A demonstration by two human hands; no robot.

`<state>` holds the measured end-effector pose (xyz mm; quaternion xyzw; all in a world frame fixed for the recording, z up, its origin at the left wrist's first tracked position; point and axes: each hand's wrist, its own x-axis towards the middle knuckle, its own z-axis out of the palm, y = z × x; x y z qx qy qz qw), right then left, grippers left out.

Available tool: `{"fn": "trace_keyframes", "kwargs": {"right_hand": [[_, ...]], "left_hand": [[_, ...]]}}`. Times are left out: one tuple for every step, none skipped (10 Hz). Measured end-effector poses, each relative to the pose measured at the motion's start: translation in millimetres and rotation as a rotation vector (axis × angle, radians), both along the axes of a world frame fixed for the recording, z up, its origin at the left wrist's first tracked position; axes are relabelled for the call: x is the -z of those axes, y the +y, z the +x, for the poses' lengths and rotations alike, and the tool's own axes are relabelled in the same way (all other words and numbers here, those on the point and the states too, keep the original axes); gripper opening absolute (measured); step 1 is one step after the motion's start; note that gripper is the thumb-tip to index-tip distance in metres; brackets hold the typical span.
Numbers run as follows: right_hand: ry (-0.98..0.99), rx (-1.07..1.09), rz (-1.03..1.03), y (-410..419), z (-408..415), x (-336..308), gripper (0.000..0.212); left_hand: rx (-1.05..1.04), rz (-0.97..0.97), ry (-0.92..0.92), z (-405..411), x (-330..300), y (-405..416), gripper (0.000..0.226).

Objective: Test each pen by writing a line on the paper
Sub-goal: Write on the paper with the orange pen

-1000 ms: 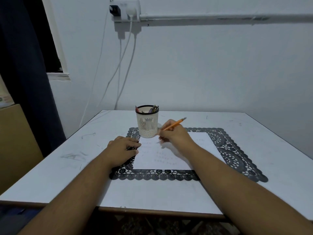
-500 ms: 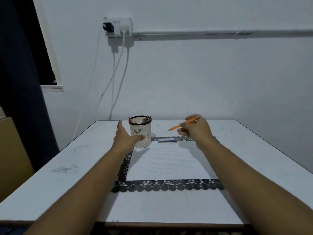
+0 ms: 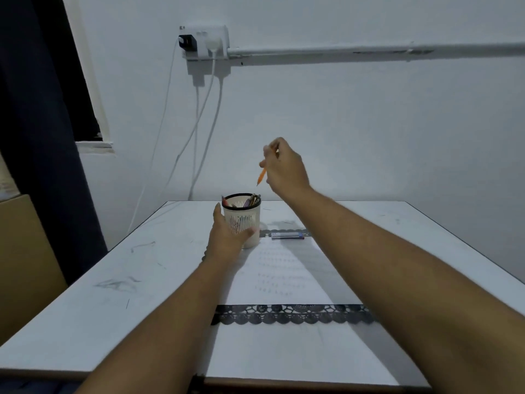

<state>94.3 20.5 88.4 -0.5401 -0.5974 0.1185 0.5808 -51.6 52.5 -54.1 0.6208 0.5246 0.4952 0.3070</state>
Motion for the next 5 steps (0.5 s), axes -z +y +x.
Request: {"fn": "trace_keyframes", "kwargs": {"right_hand": [[-0.085, -0.027, -0.024, 18, -17, 5, 0.025], [-0.172, -0.008, -0.081, 29, -28, 15, 0.029], [-0.361, 0.028, -0.181, 36, -37, 35, 0.042], [-0.728, 0.133, -0.249, 37, -41, 55, 0.041], [-0.692, 0.134, -0.313, 44, -39, 62, 0.052]], "left_hand": [[0.020, -0.001, -0.025, -1, 2, -1, 0.112], [0.015, 0.004, -0.029, -1, 3, 0, 0.110], [0.003, 0.010, -0.037, -2, 3, 1, 0.108], [-0.001, 0.013, -0.049, -3, 8, 3, 0.107], [0.019, 0.020, -0.073, -3, 9, 7, 0.109]]}}
